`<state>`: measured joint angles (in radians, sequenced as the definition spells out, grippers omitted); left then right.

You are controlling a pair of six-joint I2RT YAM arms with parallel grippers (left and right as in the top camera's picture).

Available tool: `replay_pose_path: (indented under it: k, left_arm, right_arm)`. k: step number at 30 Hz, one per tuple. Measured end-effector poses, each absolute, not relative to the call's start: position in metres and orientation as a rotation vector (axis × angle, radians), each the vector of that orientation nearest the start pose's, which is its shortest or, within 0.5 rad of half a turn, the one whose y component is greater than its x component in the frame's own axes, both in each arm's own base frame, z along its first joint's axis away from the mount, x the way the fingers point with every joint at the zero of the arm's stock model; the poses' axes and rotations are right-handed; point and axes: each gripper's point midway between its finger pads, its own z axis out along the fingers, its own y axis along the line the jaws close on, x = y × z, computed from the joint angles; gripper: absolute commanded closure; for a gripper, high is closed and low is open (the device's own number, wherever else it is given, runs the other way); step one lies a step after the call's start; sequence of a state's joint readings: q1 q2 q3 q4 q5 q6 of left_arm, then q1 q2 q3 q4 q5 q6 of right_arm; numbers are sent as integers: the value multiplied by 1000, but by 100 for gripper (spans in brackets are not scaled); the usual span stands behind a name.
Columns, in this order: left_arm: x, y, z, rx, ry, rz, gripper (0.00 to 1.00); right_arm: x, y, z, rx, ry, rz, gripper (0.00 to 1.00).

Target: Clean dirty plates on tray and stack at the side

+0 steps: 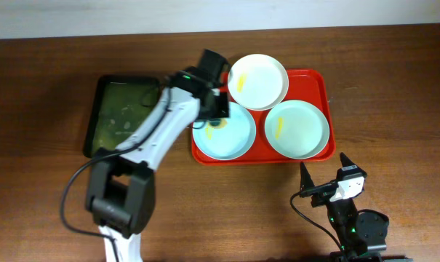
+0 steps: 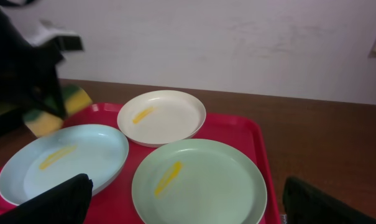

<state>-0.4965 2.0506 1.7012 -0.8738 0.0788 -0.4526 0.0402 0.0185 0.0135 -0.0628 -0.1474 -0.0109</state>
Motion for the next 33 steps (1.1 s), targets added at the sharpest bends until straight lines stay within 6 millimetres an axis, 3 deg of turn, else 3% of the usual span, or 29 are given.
replay_pose_path:
  k: [3,6,8,11,13,14,16,19,23,24,30,33]
  left_arm:
    - [405,-256,69,108,2876,-310,100]
    - [404,-256,51,89,2906,-272,98]
    - [403,-255,41,84,2923,-251,84]
    - [402,-254,40,71,2930,-248,71]
    - [396,-250,39,63,2961,-228,18]
    - [392,-246,41,52,2986,-220,11]
    - [392,-239,51,35,3010,-206,8]
    - [412,-222,83,-46,2973,-224,2]
    - [427,-180,122,-181,2929,-225,1]
    - [425,-157,129,-244,2937,-182,1]
    - [409,-41,129,-590,3006,57,0]
    - [397,-4,129,-720,3030,115,1]
  right_arm:
    - [244,35,161,-154,1632,144,2]
    - [244,35,161,-155,1632,143,1]
    - [244,35,161,-154,1632,144,2]
    - [244,35,161,-155,1632,143,2]
    - [244,35,161,-155,1632,143,2]
    - [244,35,161,-154,1632,144,2]
    - [244,35,161,-155,1633,143,2]
    - [244,35,161,-154,1632,144,2]
    - [244,35,161,-154,1632,144,2]
    - [244,35,161,-155,1632,143,2]
    - [244,35,161,-155,1632,143,2]
    - [244,35,161,-155,1632,143,2]
